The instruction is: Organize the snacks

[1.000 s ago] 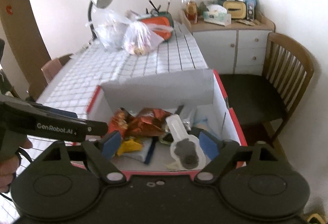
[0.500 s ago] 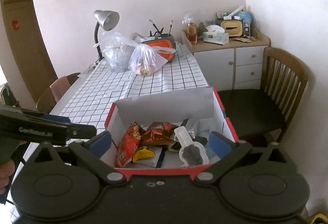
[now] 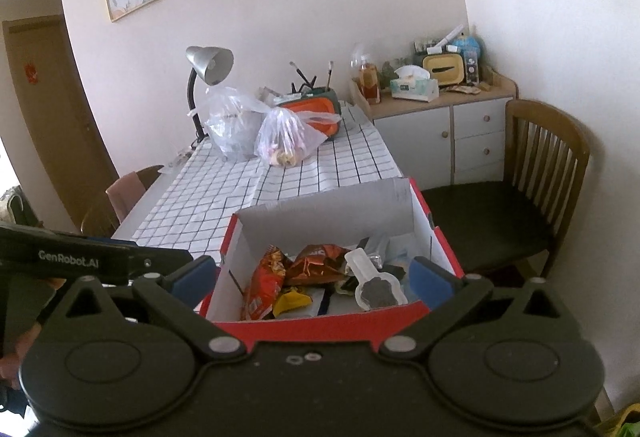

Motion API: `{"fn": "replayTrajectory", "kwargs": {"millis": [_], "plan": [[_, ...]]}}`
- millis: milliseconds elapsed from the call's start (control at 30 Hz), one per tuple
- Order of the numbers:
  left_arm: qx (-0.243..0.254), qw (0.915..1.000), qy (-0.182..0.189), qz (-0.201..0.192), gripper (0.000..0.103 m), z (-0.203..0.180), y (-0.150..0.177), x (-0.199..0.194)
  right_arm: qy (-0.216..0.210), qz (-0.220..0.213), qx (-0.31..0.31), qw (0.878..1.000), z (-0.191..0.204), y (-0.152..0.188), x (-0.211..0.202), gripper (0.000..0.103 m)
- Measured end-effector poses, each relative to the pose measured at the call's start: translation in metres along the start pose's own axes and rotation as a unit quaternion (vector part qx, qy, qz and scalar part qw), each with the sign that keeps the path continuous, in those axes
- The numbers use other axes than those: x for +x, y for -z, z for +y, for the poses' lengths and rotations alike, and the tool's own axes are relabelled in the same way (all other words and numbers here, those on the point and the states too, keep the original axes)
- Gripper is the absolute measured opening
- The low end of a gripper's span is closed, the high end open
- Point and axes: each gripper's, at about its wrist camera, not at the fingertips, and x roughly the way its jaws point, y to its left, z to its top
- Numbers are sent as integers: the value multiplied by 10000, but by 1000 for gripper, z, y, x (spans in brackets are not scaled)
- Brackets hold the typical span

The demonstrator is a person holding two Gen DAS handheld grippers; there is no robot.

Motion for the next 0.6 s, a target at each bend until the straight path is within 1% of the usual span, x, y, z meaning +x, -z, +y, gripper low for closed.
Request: {"fn": "replayTrajectory", "kwargs": {"millis": [133,400,500,600], "plan": [[40,9999,137,-60,100,-4,4,-5,95,-113,113,9998,-2,-1,-3,103],[-54,9998,165,-112,100,-5,8,-8,151,-229,92,9996,-2,-1,-4,103],[-67,9998,161,-90,100,-4,9,-9,279,-244,-67,9993,4,1,-3,103],[-100,9998,148,-98,100,-4,10,-11,344,-282,-2,9990,4,1,-4,103]]}}
